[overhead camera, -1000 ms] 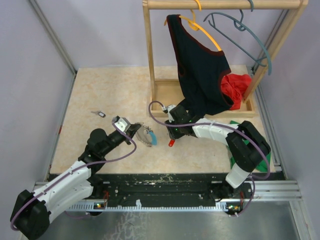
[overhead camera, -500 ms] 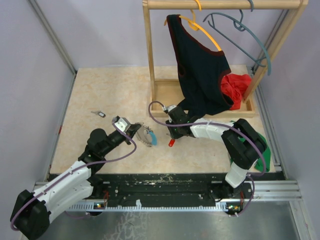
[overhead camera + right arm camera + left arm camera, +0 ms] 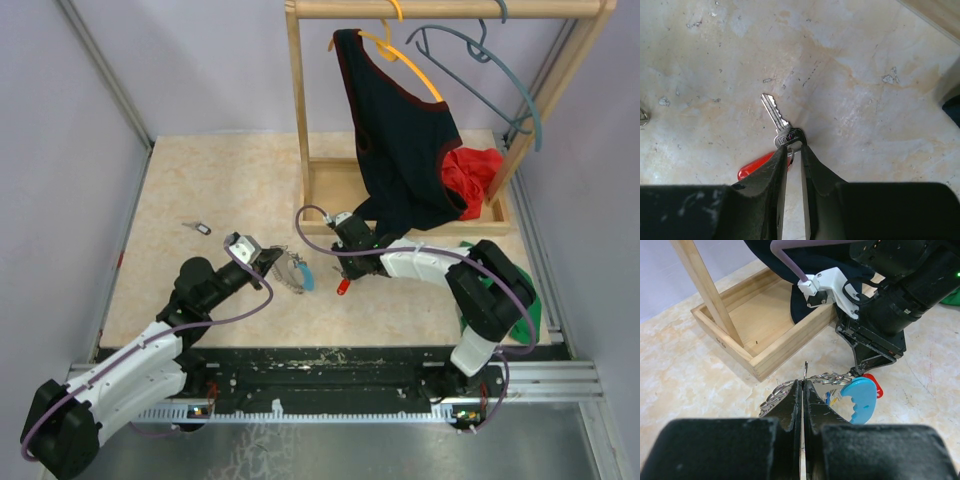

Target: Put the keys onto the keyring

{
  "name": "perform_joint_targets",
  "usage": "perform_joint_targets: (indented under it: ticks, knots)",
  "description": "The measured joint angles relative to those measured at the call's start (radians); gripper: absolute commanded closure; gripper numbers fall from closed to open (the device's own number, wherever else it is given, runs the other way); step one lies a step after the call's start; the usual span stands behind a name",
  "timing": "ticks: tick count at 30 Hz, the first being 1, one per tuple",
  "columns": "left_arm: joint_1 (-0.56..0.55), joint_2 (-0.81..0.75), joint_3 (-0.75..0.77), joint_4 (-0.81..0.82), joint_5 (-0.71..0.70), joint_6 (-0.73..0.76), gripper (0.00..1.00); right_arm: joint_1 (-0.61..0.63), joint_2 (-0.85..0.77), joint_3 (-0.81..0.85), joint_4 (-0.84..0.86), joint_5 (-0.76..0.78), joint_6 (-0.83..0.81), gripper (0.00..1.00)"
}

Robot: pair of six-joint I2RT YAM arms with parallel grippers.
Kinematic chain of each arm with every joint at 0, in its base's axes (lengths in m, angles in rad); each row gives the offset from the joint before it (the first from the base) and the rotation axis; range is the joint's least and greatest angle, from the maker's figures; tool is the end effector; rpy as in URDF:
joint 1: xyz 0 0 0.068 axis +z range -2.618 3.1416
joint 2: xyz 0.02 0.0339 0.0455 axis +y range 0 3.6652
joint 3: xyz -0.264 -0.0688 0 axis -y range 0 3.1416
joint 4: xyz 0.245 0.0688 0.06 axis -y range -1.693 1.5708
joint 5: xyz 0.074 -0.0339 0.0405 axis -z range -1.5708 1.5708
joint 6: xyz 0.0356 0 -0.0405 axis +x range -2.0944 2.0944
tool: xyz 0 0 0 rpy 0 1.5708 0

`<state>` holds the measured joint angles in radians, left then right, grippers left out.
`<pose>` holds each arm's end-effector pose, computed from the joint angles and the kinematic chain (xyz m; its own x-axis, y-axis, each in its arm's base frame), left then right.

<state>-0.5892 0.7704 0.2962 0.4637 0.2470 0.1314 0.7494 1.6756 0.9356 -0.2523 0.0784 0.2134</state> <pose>0.1485 -0.1097 0.2377 0.0886 0.0936 -0.9917 0.7368 0.6638 0.1285 0.2427 0.2220 0.1635 -0.7363 -0.3967 -0.5482 -0.5032 0.8626 0.0517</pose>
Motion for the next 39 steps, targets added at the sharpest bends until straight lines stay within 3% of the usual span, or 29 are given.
perform_joint_targets:
  ticks: [26, 31, 39]
  knots:
    - [0.0, 0.0, 0.0, 0.0, 0.008, -0.003, 0.99, 0.01, -0.055, -0.006, -0.016, -0.013, 0.024, 0.77]
    - [0.0, 0.0, 0.0, 0.0, 0.008, -0.003, 0.99, 0.01, -0.04, -0.011, -0.013, -0.014, 0.026, 0.8]
    - [0.0, 0.002, 0.0, 0.0, 0.008, -0.004, 0.99, 0.01, -0.031, -0.021, -0.006, -0.015, 0.026, 0.94]
